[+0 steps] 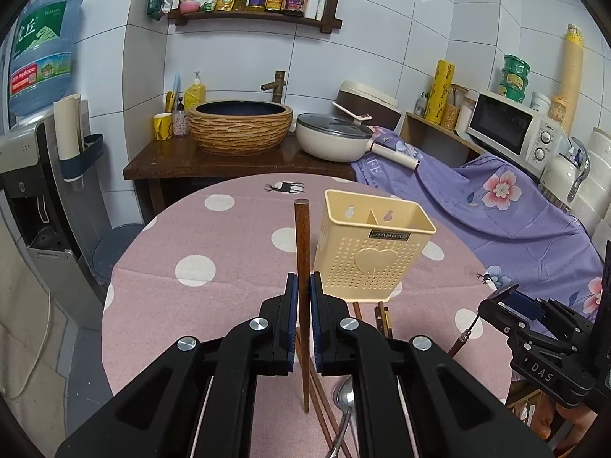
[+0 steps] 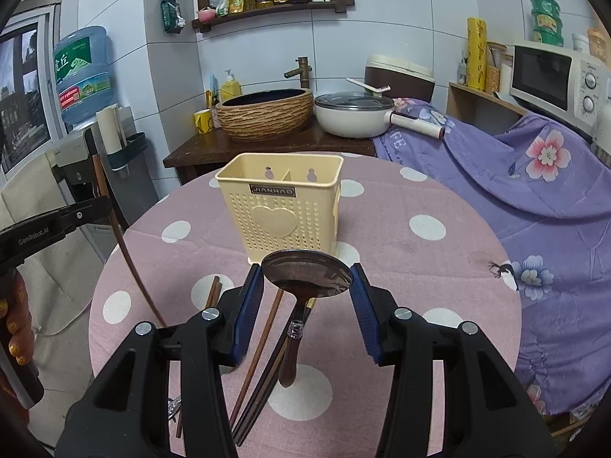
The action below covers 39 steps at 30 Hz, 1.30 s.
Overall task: Organize utensils
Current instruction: 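Lift the chopstick with the left tool while the right tool grasps and lifts the spoon, then lower both held utensils into the cream holder and open both tools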
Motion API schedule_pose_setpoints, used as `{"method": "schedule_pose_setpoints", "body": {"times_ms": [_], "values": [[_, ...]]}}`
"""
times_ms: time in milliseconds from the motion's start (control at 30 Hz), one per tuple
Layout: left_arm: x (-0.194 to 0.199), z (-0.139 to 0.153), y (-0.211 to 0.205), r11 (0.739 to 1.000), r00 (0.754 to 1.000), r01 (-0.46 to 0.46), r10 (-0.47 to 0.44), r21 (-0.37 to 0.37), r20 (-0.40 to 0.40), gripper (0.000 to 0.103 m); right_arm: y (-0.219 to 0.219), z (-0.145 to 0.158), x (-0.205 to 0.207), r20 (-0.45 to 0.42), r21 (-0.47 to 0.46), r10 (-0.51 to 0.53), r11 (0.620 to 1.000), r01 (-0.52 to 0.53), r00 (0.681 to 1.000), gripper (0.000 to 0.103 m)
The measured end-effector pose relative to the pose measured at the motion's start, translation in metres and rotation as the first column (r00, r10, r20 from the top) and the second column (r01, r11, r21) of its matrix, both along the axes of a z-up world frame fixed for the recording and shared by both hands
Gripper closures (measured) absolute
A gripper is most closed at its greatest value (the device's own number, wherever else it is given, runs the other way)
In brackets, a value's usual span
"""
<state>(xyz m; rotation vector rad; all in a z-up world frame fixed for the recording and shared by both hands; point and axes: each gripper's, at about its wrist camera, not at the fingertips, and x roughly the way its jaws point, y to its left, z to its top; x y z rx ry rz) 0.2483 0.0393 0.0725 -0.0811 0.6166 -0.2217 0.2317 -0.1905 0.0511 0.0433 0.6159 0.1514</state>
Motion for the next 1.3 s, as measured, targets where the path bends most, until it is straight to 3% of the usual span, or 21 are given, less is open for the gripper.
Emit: {"method": "schedule_pose_setpoints", "body": {"times_ms": [200,467,633,733,1067,1300], "values": [[0.012,0.032,-0.005,1.000,0.999,0.025,-0.025,-0.015,0.038,0.096,-0.003,0.030,0.021,0.014,0.057,0.026,0.998,-0.027,1.000,0.056],[0.039,0.133,-0.022,0.997,0.983,0.067,-0.058,-0.047,0.172,0.096,-0.005,0.118,0.073,0.133,0.074,0.001,0.997,-0.011,0.991,0.056],[0.073,0.160,-0.038,0.998,0.983,0.034,-0.023,-0.056,0.184,0.096,-0.007,0.155,0.106,0.201,0.063,-0.058,0.997,0.047,0.978,0.056],[0.092,0.153,-0.046,0.998,0.985,0.006,0.004,-0.059,0.174,0.096,-0.004,0.149,0.124,0.197,0.025,-0.077,0.997,0.074,0.977,0.056],[0.120,0.071,-0.063,0.999,0.999,-0.015,0.017,-0.039,0.039,0.096,0.002,0.058,0.150,0.092,-0.015,-0.094,0.995,0.095,0.991,0.056],[0.128,0.031,-0.063,0.999,0.999,-0.022,0.021,-0.025,-0.029,0.096,0.002,0.022,0.153,0.061,-0.031,-0.091,0.995,0.093,0.994,0.056]]}}
